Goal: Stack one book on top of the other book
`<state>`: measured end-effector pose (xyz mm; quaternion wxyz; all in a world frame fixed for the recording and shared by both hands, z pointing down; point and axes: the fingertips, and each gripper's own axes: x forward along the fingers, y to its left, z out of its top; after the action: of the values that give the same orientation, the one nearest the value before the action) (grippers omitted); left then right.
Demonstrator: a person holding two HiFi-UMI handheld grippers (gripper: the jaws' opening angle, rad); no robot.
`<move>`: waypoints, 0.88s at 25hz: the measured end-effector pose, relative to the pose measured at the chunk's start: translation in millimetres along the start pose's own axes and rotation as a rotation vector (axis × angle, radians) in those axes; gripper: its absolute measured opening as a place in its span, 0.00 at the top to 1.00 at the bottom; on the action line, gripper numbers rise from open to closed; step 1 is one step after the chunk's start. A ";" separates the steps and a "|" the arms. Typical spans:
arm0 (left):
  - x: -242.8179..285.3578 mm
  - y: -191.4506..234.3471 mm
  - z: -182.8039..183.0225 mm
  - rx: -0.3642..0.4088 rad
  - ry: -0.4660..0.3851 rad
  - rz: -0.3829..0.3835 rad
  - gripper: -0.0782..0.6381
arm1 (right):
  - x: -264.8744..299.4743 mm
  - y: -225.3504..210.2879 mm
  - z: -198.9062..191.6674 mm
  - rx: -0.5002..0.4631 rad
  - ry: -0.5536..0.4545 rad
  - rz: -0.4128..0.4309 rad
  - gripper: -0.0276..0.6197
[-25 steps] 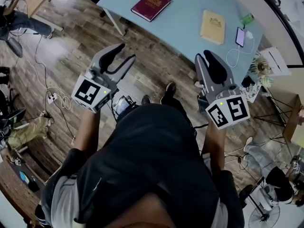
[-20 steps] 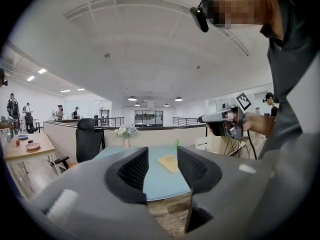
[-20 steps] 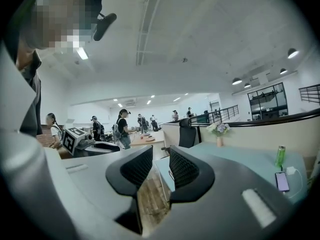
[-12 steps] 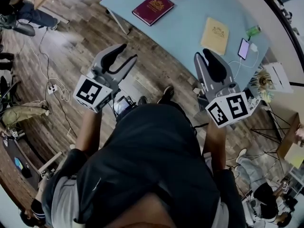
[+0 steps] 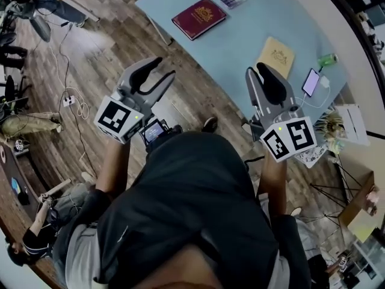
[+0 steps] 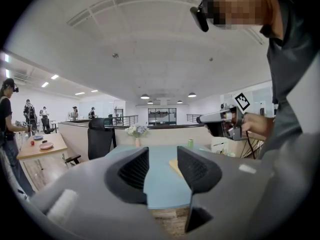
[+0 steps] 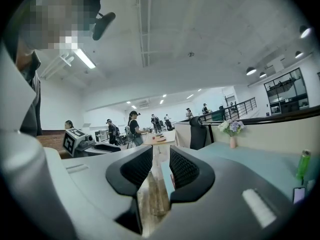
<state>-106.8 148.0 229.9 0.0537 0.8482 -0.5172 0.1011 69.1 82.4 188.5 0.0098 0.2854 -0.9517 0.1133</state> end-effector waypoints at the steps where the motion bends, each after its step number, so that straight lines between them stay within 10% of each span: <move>1: 2.2 -0.1 0.9 0.000 0.001 0.012 0.58 | 1.4 -3.9 0.2 0.001 -0.001 0.012 0.82; 11: 29.7 7.4 7.5 0.000 0.034 0.038 0.58 | 8.9 -34.9 -0.2 0.036 -0.001 0.037 0.82; 22: 105.2 54.5 12.7 0.035 0.039 -0.130 0.58 | 26.3 -78.7 0.2 0.067 -0.009 -0.141 0.82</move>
<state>-107.0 29.3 240.6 0.0554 0.8786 -0.4582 0.1230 90.0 4.2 207.1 0.0039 0.3524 -0.9249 0.1429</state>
